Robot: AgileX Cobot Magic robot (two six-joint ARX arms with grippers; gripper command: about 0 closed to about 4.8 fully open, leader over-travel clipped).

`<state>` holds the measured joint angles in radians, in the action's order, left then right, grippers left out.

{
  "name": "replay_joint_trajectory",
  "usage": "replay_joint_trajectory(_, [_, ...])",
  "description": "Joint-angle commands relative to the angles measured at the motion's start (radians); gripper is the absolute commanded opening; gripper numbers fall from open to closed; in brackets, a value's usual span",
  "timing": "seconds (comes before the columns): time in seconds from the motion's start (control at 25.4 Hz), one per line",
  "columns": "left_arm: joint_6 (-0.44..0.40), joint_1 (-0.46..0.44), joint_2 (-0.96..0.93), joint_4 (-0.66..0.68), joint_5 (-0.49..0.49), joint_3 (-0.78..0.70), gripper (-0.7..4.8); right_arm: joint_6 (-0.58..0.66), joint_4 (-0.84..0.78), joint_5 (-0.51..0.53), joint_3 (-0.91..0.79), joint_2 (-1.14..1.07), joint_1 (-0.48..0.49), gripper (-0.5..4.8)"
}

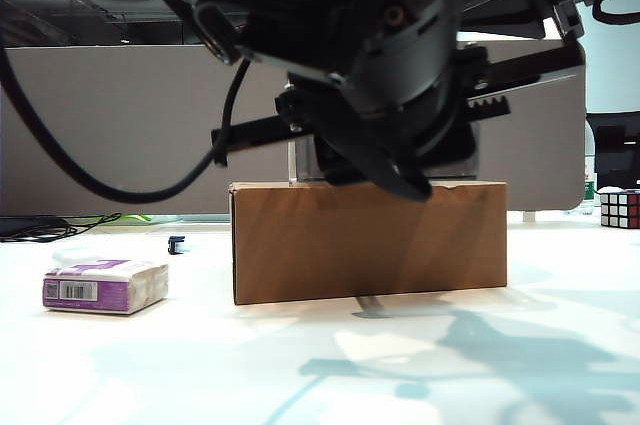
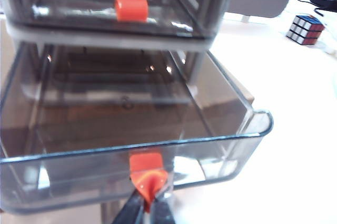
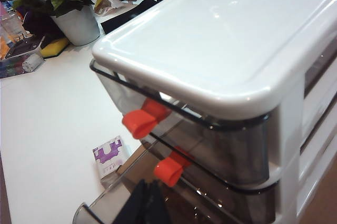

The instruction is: Open the third layer of the drawer on the table, pick up a pack of napkins on the table and put it in, and finally close the drawer.

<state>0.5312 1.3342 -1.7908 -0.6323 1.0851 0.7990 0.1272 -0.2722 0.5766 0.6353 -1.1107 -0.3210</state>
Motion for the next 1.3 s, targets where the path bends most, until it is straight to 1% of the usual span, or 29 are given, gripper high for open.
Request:
replay_joint_trajectory(0.04, [0.094,0.024,0.010,0.084,-0.011,0.001,-0.06,0.004,-0.018,0.003,0.005,0.002,-0.001,-0.06])
replay_joint_trajectory(0.24, [0.140,0.063,0.015,0.147,-0.013,0.001,-0.06,0.003,-0.018,0.003,0.005,0.002,-0.001,-0.06])
replay_joint_trajectory(0.35, [0.139,0.101,0.016,0.160,0.001,0.001,-0.06,0.004,-0.018,0.003,0.005,0.002,-0.001,-0.06])
replay_joint_trajectory(0.55, [0.139,0.111,0.023,0.166,0.003,0.001,-0.06,0.004,-0.018,0.006,0.005,0.002,-0.001,-0.06])
replay_joint_trajectory(0.79, [0.138,0.136,0.066,0.209,0.035,0.001,-0.06,0.004,-0.019,0.006,0.005,0.002,-0.002,-0.06])
replay_joint_trajectory(0.98, [0.138,0.144,0.078,0.241,0.036,0.001,-0.06,0.004,-0.021,0.006,0.005,0.002,-0.002,-0.06])
replay_joint_trajectory(1.3, [0.138,0.179,0.078,0.245,0.040,0.001,-0.06,0.004,-0.021,0.006,0.005,0.002,-0.002,-0.06])
